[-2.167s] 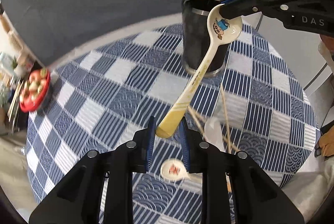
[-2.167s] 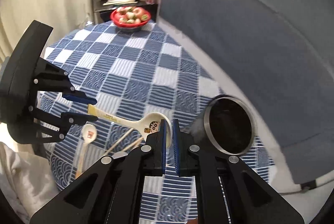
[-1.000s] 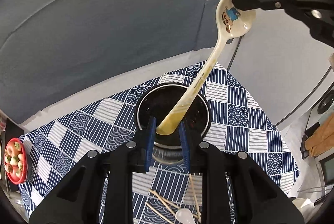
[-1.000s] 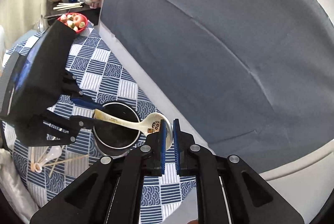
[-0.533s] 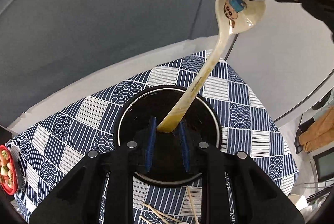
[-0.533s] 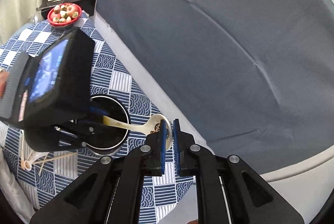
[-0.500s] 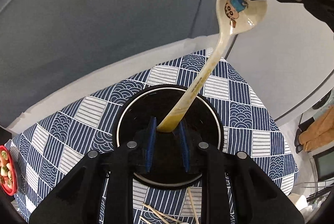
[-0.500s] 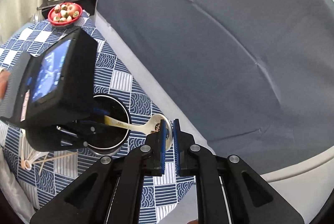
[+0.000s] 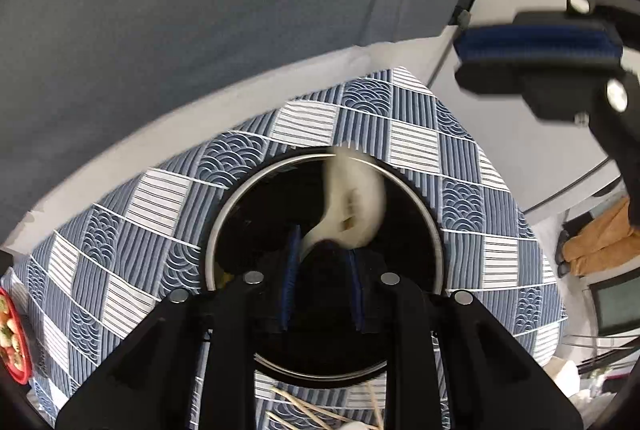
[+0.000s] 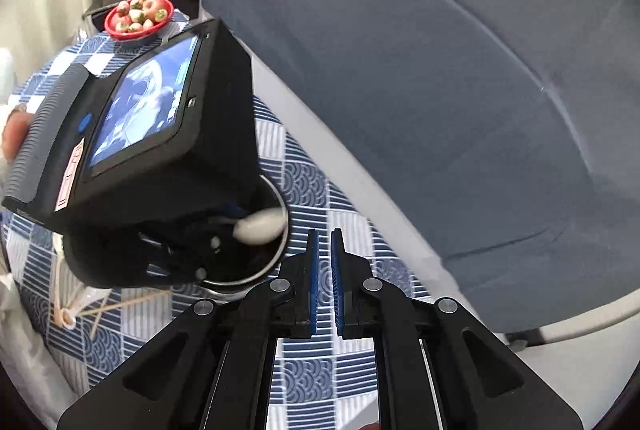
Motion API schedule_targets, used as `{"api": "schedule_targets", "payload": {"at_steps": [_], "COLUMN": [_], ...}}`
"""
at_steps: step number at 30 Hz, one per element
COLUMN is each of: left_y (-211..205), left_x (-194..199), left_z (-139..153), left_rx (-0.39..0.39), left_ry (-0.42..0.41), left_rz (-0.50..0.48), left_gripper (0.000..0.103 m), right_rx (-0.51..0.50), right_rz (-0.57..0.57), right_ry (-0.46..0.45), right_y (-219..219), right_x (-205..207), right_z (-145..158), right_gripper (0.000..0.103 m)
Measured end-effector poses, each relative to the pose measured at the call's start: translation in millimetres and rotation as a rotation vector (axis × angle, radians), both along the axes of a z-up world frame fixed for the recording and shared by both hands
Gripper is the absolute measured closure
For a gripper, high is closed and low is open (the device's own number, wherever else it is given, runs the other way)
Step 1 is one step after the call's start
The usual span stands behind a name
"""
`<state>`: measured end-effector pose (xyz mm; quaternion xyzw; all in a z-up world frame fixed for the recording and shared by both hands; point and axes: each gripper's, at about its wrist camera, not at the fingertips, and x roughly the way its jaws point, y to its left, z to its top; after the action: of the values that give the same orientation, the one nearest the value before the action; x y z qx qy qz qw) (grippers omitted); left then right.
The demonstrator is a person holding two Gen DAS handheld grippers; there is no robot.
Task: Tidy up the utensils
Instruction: 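Open the right gripper to drop the spoon into the black holder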
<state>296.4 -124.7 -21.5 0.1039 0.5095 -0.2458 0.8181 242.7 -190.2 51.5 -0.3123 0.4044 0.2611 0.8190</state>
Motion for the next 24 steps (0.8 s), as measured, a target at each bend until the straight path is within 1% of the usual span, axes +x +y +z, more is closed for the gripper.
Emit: {"api": "schedule_targets", "payload": {"at_steps": [2,3,5,6,7,8,9,10,12,13,14,15,16,17,19,21,24], "left_y": [4,6,8,9,10,10,12,15,19,22,22,24,26,27,32,37,47], "left_x": [-2,-4,-9,-10,-13,-14,-15,-17,-19,-23,-25,-29,-33,-37,-42,-46,-52], "left_z": [3,7,13,15,17,17,18,19,21,23,24,27,30,32,37,40,42], "left_rx": [-0.025,-0.034,-0.038,-0.033,-0.027,-0.023,-0.023,-0.028,-0.043,-0.049,-0.054,-0.064,-0.068,-0.066,-0.079,-0.084,-0.075], "left_ry": [-0.009,-0.027,-0.052,-0.062,-0.076,-0.083,-0.088,-0.089,-0.094,-0.106,-0.112,-0.119,-0.136,-0.152,-0.166,-0.175,-0.193], "left_rz": [-0.004,-0.005,-0.014,-0.017,-0.021,-0.022,-0.022,-0.019,-0.019,-0.023,-0.027,-0.035,-0.035,-0.031,-0.031,-0.02,-0.002], "left_gripper": [0.08,0.08,0.069,0.061,0.057,0.056,0.053,0.046,0.044,0.042,0.04,0.034,0.025,0.023,0.021,0.015,0.011], "right_rx": [0.018,0.026,0.045,0.055,0.062,0.066,0.065,0.063,0.078,0.087,0.094,0.098,0.098,0.098,0.104,0.123,0.156], "right_rz": [-0.005,-0.009,-0.018,-0.024,-0.025,-0.026,-0.027,-0.032,-0.039,-0.043,-0.046,-0.047,-0.049,-0.052,-0.062,-0.076,-0.089], "right_ry": [0.011,0.015,0.019,0.022,0.024,0.023,0.02,0.016,0.021,0.017,0.014,0.015,0.014,0.012,0.009,0.006,0.012], "right_y": [1,0,-2,-2,-2,-2,-2,-3,-6,-6,-6,-7,-8,-8,-7,-10,-13], "right_x": [0,0,0,1,0,-1,-2,-3,-6,-8,-11,-13,-15,-17,-21,-25,-29], "right_z": [-3,-3,-3,-3,-3,-3,-3,-3,-2,-2,-1,-1,-1,-2,-2,0,4], "right_gripper": [0.097,0.097,0.096,0.096,0.096,0.096,0.093,0.088,0.053,0.046,0.046,0.046,0.041,0.037,0.025,0.018,0.017]}}
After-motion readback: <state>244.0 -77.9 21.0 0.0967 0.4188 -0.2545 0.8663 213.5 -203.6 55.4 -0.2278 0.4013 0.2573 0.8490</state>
